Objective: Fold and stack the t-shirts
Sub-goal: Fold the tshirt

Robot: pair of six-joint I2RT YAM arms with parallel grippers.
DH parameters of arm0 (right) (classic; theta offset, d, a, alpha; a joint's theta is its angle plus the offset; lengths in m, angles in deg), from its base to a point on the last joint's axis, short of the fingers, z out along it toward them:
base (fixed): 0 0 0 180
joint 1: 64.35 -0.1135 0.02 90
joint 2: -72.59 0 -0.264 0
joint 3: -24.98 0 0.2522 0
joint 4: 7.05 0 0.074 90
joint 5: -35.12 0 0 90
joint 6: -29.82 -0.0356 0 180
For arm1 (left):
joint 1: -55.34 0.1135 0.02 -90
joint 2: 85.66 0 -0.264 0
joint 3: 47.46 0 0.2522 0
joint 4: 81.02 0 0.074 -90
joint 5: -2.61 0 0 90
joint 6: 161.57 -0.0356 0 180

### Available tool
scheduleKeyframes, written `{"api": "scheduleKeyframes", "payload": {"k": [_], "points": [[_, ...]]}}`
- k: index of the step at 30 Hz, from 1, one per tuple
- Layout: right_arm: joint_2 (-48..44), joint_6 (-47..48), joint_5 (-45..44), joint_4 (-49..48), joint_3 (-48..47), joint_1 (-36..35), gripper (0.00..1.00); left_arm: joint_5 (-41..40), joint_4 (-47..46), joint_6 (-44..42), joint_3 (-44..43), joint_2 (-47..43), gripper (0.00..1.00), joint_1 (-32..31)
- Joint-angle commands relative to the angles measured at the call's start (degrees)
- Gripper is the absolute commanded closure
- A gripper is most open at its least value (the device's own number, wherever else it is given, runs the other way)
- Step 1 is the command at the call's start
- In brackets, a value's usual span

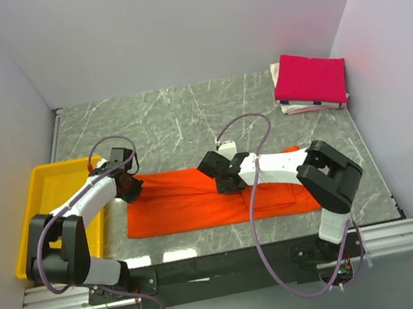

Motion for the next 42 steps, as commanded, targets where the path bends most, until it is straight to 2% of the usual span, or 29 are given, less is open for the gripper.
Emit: {"api": "scheduleKeyframes", "payload": {"k": [1,4,5,8,11,14,25,28,31,33,42], "points": [[-3.0,-0.9,0.2,-2.4,1.7,-0.3,0.52,-1.6,0.8,-1.2,-1.4,-2.6,0.99,0.0],[-3.9,-1.0,1.3,-3.6,3.0,-0.4,0.52,-2.4,0.9,-1.0,-1.0,-3.6,0.98,0.1],[-4.1,-1.0,1.7,-3.9,3.2,-0.4,0.52,-3.0,1.3,-0.6,-1.2,-3.6,0.85,0.1],[-4.6,-1.1,2.1,-4.3,3.3,-0.3,0.52,-4.7,2.9,1.0,-1.8,-2.9,0.71,0.1],[-4.8,-1.0,2.7,-4.8,3.5,-0.3,0.52,-6.7,4.9,3.0,-2.4,-2.2,0.64,0.1],[-4.6,-1.0,3.2,-5.4,3.4,-0.3,0.52,-8.2,6.0,4.7,-2.6,-1.3,0.62,0.1],[-4.1,-1.3,3.6,-6.1,3.8,-0.3,0.52,-9.4,4.8,5.9,-2.0,1.7,0.66,0.2],[-4.1,-1.3,3.5,-6.1,3.8,-0.3,0.52,-9.2,4.6,5.6,-1.9,1.6,0.71,0.3],[-4.3,-1.3,3.4,-6.2,4.1,-0.2,0.52,-9.3,4.7,5.3,-2.1,0.7,0.85,0.5],[-4.5,-1.4,3.4,-6.2,4.4,-0.1,0.52,-9.3,4.9,5.1,-2.4,-0.4,0.99,0.7],[-6.8,-1.5,4.3,-7.2,6.0,1.4,0.52,-9.7,6.0,3.6,-2.6,-4.6,0.99,1.8]]}}
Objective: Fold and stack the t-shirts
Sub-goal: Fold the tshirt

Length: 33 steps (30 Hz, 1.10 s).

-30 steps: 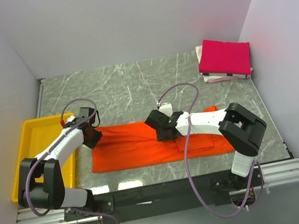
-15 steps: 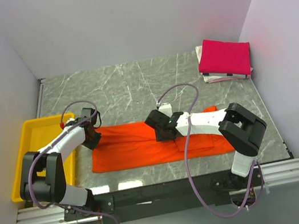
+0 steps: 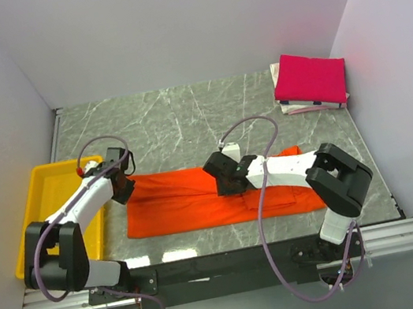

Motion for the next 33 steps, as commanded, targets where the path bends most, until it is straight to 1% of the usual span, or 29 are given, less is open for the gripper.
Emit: {"api": "scheduleKeyframes", "payload": {"k": [1,6,7,8,10,11,12,15,21,24,25,27,28,29,30,31,33], "points": [[-3.0,-0.7,-0.8,-1.1,0.7,0.8,0.51,-1.5,0.6,-1.1,-1.5,-2.5,0.99,0.7],[-3.9,-0.6,-0.1,-1.6,1.1,1.4,0.51,-0.8,-0.2,-2.0,-0.3,-3.0,0.99,0.9],[-3.9,-0.6,-0.1,-1.6,1.1,1.4,0.51,-1.0,0.0,-1.3,-0.1,-2.9,0.95,0.9],[-3.9,-0.7,0.2,-1.7,1.1,1.4,0.51,-1.1,0.1,-0.9,0.1,-2.8,0.80,1.0],[-3.9,-0.7,0.4,-1.8,1.0,1.4,0.51,-0.8,-0.8,-0.9,0.6,-2.4,0.73,0.9],[-3.9,-0.6,0.6,-1.8,1.1,1.4,0.51,-0.7,-0.8,-0.8,0.5,-2.1,0.67,1.0],[-3.9,-0.7,0.6,-1.9,1.1,1.4,0.51,-0.9,-0.8,-0.7,0.4,-1.4,0.65,1.0],[-3.9,-0.6,0.7,-1.8,1.1,1.3,0.51,-0.9,-0.6,-0.2,-0.2,0.4,0.64,1.0],[-3.9,-0.7,0.9,-2.2,1.2,1.5,0.51,-0.1,-2.2,0.2,-0.1,3.5,0.66,0.9],[-4.0,-0.6,1.0,-2.2,1.1,1.5,0.51,-0.1,-2.6,0.1,-0.1,4.4,0.71,1.0],[-4.1,-0.6,0.8,-2.0,1.1,1.5,0.51,-0.3,-2.6,0.1,-0.2,4.5,0.73,1.0],[-4.4,-0.6,0.8,-2.0,1.3,1.6,0.51,-0.4,-2.4,-0.1,-0.4,4.0,0.81,1.0],[-4.5,-0.6,0.8,-2.0,1.3,1.7,0.51,-0.5,-2.3,-0.3,-0.6,3.8,0.85,1.0],[-4.7,-0.6,0.8,-2.0,1.3,1.8,0.51,-0.6,-2.3,-0.4,-0.7,3.1,0.92,1.0],[-4.7,-0.5,0.8,-2.1,1.3,1.8,0.51,-0.6,-2.0,-0.5,-0.8,3.0,0.94,1.1],[-4.8,-0.5,0.7,-2.0,1.3,1.9,0.51,-0.6,-1.8,-0.8,-1.1,2.7,0.99,1.1],[-4.9,-0.6,0.7,-1.9,1.4,2.0,0.51,-0.6,-1.6,-1.2,-1.4,1.7,0.99,1.3]]}}
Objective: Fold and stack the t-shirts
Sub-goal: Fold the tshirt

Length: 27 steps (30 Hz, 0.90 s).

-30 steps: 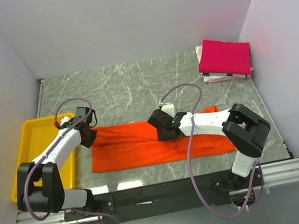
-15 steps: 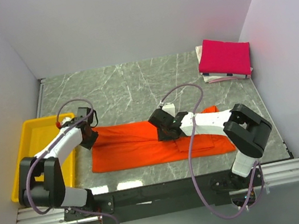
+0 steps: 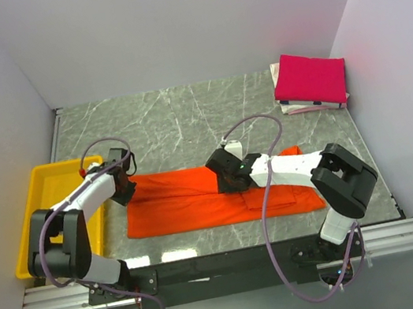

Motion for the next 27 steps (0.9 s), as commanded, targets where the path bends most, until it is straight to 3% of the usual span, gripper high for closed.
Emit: {"api": "scheduleKeyframes", "payload": {"k": [1,10,21,24,25,27], "points": [[-3.1,-0.6,-1.1,-0.9,0.5,0.8,0.51,-0.9,-0.2,-0.6,-1.4,-2.8,0.99,0.4],[-5.6,-1.2,-0.5,-1.8,2.6,2.6,0.50,-0.7,0.8,-1.0,-0.1,-7.3,0.99,1.4],[-7.0,-2.3,1.0,-2.9,4.9,3.5,0.50,2.4,-2.9,-3.1,3.0,-5.6,0.99,1.7],[-9.5,-3.1,0.6,-2.2,5.7,3.7,0.50,3.7,-3.7,-4.8,3.4,-7.1,0.85,1.8],[-11.5,-3.3,0.3,-1.8,5.9,3.9,0.49,3.7,-3.3,-4.9,3.2,-7.7,0.69,1.8],[-14.2,-4.1,-0.4,-0.4,6.7,4.1,0.46,3.5,-2.5,-5.9,2.1,-9.9,0.62,1.8]]}}
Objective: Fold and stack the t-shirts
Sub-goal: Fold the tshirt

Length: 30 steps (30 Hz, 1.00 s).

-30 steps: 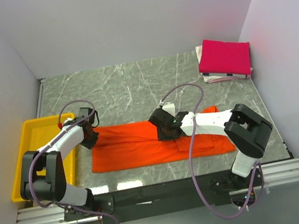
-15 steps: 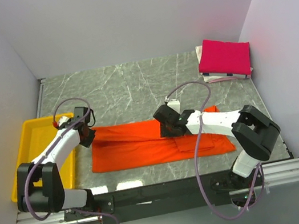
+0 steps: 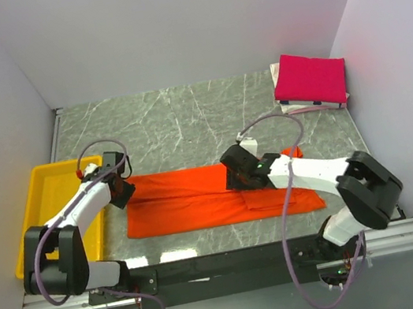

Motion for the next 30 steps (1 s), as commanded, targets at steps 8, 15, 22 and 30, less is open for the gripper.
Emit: {"api": "scheduleKeyframes", "payload": {"k": [8,15,22,30], "points": [[-26.5,-8.8,0.8,5.4,11.1,13.1,0.16,4.0,1.8,-7.9,-6.1,-10.1,0.42,-0.6],[-37.0,-15.4,-2.5,13.2,14.7,22.8,0.09,9.1,-5.6,-11.5,-6.9,-3.7,0.47,-15.3],[-24.5,-11.3,2.0,7.6,12.9,30.0,0.08,10.7,-9.3,-12.8,-6.7,4.1,0.47,-24.5],[-6.2,-11.7,5.9,4.1,6.3,29.8,0.09,-0.7,-2.0,-6.8,-4.1,-3.0,0.43,-23.9]]}}
